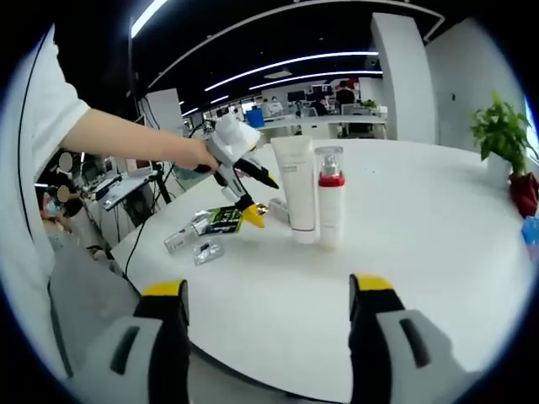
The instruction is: Arrange the skincare products in the storage area until every visible bottle or jar stands upright without overlapping.
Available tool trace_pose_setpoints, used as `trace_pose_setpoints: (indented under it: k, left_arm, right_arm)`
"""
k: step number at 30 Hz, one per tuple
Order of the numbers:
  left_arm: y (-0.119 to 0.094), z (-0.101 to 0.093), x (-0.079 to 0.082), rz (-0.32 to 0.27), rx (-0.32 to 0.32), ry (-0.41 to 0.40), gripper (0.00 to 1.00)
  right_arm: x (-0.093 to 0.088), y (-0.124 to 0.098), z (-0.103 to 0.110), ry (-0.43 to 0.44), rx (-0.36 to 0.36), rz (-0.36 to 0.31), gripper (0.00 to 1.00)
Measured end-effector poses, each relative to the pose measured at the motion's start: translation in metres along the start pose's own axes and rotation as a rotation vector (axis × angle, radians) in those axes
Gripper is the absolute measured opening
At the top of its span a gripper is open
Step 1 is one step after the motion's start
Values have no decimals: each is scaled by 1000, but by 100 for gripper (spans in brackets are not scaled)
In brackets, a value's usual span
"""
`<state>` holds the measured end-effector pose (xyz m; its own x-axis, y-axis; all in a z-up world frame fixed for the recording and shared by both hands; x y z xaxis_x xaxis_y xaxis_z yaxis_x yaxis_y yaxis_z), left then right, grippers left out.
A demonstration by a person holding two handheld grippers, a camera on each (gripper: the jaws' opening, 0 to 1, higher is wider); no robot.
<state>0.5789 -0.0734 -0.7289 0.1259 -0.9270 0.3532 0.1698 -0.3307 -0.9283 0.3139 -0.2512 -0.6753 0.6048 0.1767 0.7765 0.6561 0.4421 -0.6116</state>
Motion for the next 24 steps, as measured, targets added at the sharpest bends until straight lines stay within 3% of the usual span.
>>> trace_pose_setpoints:
  k: [7,13,20,24]
  left_arm:
    - [17,15,9,0,-17,10,67]
    - [29,16,16,18,-57,60,50]
    - [36,18,15,39,-105,49,37]
    - [35,20,15,47,-85,71,31]
  right_arm:
    - [-1,0,-1,14,-6,6,78]
    - [-2,1,-3,20,-12,16,78]
    - [-3,2,-4,31,-18,23,77]
    - [-2,1,-4,33,-23,21,77]
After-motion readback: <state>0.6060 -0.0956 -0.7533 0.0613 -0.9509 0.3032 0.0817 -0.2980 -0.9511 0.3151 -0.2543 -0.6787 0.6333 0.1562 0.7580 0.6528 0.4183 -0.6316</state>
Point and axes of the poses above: the point that each gripper's makers call its tool centre point, and the gripper's own axes: y roughly forward along the fingers, z roughly to its left, x roughly out of its top, the point moved 8 cm from there along -y, roughly backward along the fingers, and after that the axes turned 11 degrees about z, right-handed, at the moved point
